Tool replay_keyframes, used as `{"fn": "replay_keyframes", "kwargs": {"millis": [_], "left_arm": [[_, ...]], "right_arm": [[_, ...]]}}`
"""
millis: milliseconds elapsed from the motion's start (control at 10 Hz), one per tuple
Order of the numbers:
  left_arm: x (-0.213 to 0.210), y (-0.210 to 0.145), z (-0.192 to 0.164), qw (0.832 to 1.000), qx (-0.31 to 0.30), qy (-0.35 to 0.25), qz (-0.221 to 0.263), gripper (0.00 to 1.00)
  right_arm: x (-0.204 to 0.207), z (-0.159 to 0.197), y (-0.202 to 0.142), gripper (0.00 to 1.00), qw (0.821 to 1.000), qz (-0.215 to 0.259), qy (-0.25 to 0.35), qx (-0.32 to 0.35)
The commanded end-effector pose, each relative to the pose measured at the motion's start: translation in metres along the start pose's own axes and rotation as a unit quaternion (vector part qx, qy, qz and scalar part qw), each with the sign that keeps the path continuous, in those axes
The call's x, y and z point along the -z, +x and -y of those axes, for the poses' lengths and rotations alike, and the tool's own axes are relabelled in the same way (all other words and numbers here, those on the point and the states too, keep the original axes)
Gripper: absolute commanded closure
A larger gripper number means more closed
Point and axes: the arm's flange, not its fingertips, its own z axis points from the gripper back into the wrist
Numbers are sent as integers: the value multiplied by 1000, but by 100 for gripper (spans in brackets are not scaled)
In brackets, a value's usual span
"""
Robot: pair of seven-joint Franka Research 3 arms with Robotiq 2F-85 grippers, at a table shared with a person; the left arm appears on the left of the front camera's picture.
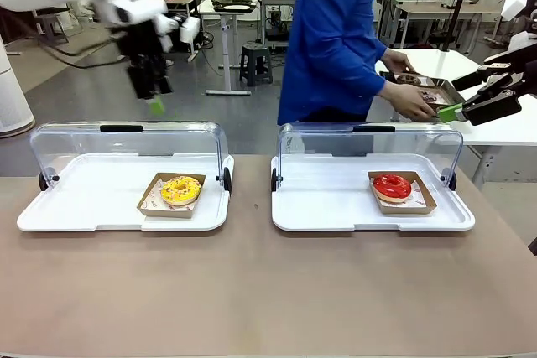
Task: Provide the desired donut to the person.
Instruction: Place the picked Paper togo box onto the Handle tray extended by the person.
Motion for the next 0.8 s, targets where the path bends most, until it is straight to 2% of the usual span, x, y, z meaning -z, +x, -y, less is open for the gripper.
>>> {"fn": "replay_keyframes", "kwargs": {"millis": [0,200,300,500,700], "left_arm": [[-32,-89,48,995,-77,-12,65,0],[-27,-156,80,980,-135,15,146,0],[-22,-190,104,968,-166,53,181,0],[-14,-232,138,950,-201,107,213,0],[-2,-254,157,940,-223,120,230,0]], "right_arm": [[1,-2,-1,0,1000,-6,-3,4],[1,-2,-1,0,1000,-6,-3,4],[1,-2,-1,0,1000,-6,-3,4],[1,-2,-1,0,1000,-6,-3,4],[1,-2,-1,0,1000,-6,-3,4]]}}
